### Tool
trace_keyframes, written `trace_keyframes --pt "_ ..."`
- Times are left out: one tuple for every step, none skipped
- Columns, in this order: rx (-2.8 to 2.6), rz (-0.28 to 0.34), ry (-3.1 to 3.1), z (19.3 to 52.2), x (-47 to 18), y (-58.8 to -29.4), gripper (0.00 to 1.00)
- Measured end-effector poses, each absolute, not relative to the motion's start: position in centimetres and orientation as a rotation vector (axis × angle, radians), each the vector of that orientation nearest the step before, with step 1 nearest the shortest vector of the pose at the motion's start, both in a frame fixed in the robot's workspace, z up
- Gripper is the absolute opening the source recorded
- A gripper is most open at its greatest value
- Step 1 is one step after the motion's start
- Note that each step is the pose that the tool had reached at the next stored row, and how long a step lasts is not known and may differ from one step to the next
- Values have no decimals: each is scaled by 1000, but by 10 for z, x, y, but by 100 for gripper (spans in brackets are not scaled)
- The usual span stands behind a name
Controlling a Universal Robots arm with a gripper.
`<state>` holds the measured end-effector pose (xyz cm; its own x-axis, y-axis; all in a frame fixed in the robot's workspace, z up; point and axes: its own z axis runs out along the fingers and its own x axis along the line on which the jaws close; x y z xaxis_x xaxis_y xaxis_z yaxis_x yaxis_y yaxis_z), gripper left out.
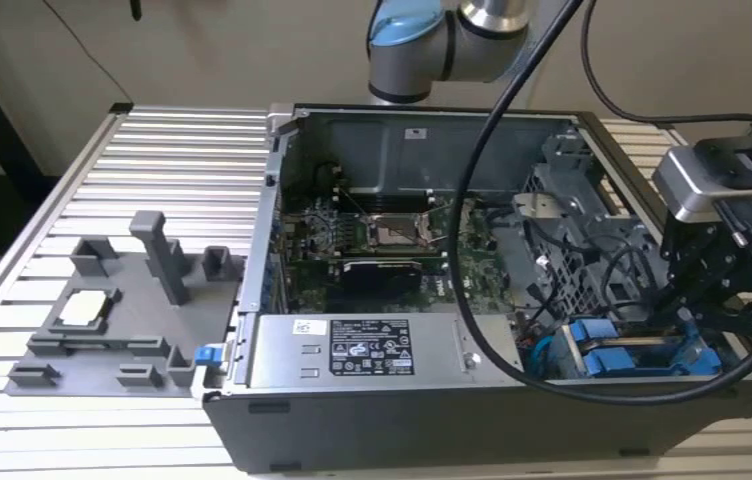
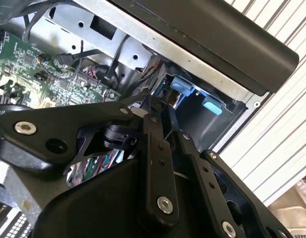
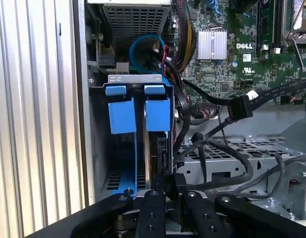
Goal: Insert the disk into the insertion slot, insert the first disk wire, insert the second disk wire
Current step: 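Insert the first disk wire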
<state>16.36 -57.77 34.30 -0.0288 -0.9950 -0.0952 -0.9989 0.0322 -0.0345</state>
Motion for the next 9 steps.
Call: trace_keyframes --pt "-2121 63 2189 343 164 -578 19" --pt "-2121 63 2190 343 164 -578 19" --pt "-2121 64 2190 343 164 -578 19" --pt "-2121 64 2190 342 164 -578 19" --pt "-2121 64 2190 342 164 -578 19" --pt "-2120 64 2190 342 164 -578 19" --pt "-2120 64 2191 342 164 -578 19" --pt "-2120 64 2191 342 164 -578 19" --pt "-2119 64 2191 341 164 -578 19"
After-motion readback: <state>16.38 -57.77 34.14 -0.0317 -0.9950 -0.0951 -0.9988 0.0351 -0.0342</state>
